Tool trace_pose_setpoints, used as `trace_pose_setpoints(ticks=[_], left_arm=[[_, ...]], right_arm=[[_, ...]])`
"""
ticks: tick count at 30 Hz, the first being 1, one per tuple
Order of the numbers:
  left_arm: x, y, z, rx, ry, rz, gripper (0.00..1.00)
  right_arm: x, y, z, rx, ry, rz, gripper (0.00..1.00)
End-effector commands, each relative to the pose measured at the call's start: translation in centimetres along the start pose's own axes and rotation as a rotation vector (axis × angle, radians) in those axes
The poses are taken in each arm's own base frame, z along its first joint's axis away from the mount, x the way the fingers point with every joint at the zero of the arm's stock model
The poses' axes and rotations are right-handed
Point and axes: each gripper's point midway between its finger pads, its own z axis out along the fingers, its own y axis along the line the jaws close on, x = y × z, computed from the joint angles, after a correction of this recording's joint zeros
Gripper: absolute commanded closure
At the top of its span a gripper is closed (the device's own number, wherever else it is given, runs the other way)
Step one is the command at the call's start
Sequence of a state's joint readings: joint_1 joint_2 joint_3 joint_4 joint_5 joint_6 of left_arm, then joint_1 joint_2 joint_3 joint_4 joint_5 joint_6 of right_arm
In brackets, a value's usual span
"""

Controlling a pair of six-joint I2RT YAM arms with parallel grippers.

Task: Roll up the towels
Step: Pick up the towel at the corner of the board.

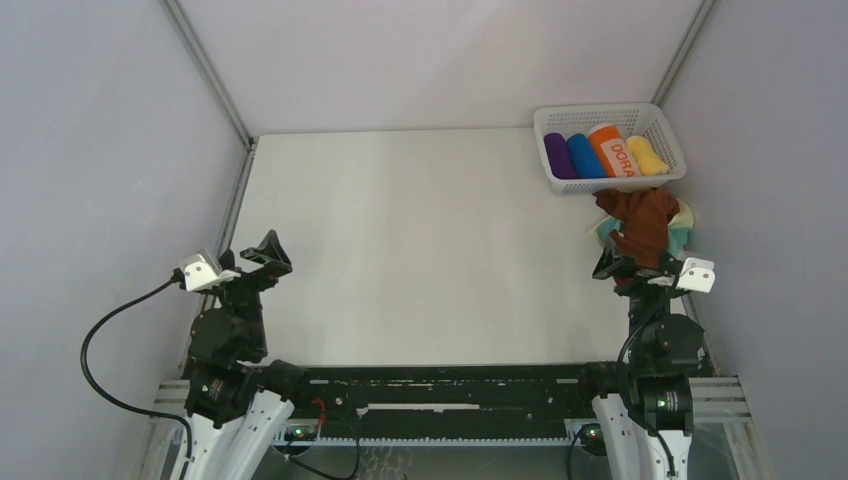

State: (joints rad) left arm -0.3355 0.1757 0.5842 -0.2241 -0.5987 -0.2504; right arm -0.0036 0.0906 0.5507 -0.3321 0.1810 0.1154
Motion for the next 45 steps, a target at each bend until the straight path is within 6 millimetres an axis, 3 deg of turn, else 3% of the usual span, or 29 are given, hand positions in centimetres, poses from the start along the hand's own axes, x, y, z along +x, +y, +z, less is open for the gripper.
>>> trace_pose_setpoints(ticks=[1,9,17,25,29,35,41,45], left_arm=[[-0.4,0.1,0.1,-0.005,-0.027,0.003,0.00],[-0.1,0.3,-0.2,0.002,-0.021,0.006,0.00],[1.0,-0.7,-0.2,0.058,0.012,0.014,0.00],[1.6,-1.2,-0.1,0.080,0.025,0.035,0.00],[2.0,-1.6,-0.1,0.100,0.033,0.044,0.00],[2.1,-1.7,0.1,0.103,0.034,0.056,0.00],[2.4,-1.9,0.2,0.111,0.042,0.069,0.00],[2.3,-1.9,0.2,0.113,0.038,0.070,0.00]], right_arm=[[-1.1,-0.4,0.2,0.025,-0.035,-0.002,0.00],[0.6,-0.1,1.2,0.045,0.121,0.027,0.00],[6.4,-0.3,3.9,0.137,0.396,0.114,0.00],[14.0,-4.4,6.6,0.357,0.663,0.261,0.05],[16.3,-7.7,7.7,0.470,0.686,0.308,0.07],[20.6,-12.3,7.6,0.626,0.776,0.443,0.12],[23.7,-14.0,7.5,0.673,0.826,0.562,0.18],[25.3,-14.1,7.9,0.673,0.847,0.628,0.24]])
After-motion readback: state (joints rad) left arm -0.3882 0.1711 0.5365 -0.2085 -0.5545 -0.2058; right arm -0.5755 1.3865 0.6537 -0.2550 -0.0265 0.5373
